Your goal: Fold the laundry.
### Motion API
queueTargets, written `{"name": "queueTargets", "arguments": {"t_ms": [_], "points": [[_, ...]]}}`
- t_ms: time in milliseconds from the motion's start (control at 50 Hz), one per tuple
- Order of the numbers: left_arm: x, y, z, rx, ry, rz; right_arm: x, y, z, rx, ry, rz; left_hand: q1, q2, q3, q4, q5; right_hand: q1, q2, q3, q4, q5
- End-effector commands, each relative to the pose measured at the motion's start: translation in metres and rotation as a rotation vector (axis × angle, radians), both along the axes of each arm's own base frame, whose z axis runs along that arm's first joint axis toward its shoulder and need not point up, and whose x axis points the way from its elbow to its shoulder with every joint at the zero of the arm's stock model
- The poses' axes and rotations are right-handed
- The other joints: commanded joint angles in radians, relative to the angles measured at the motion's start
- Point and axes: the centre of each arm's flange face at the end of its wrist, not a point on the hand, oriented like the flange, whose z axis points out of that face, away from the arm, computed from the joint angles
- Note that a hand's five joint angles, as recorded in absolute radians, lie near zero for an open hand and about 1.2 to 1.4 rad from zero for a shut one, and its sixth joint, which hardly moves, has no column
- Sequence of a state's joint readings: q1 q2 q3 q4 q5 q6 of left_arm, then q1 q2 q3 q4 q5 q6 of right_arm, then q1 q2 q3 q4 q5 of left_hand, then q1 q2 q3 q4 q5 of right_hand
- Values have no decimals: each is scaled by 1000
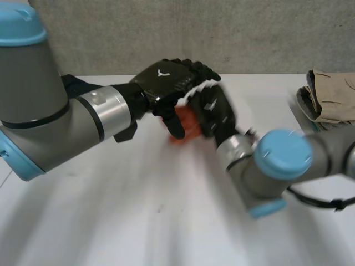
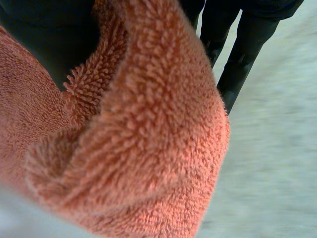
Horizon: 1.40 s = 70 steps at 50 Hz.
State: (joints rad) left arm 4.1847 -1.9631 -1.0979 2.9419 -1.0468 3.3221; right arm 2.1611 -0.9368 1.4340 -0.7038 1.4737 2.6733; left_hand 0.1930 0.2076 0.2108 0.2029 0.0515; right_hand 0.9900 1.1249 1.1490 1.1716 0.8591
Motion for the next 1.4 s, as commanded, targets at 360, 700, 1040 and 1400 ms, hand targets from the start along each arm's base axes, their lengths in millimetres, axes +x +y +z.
{"name": "queueTargets", "arguments": {"t_ms": [360,700,1040,1400], "points": [[11,-2,12,-36,21,52,-294,-223,78,-266,-184,-274,44,29,26,34,11,406,271,247,225,363],[7,-4,2,-15,9,46,-374,-218,-26,19,-128,-307,47,32,29,37,14,-815,-950,-974,-997,-859],[3,6,6,-18,14,24,-396,-130,98,319,-170,-563,44,29,26,34,11,-815,-950,-974,-997,-859],[15,19,74,-176,186,38,-276,-104,202,-224,14,-624,32,18,14,22,-1,-815,-950,-974,-997,-859]]}}
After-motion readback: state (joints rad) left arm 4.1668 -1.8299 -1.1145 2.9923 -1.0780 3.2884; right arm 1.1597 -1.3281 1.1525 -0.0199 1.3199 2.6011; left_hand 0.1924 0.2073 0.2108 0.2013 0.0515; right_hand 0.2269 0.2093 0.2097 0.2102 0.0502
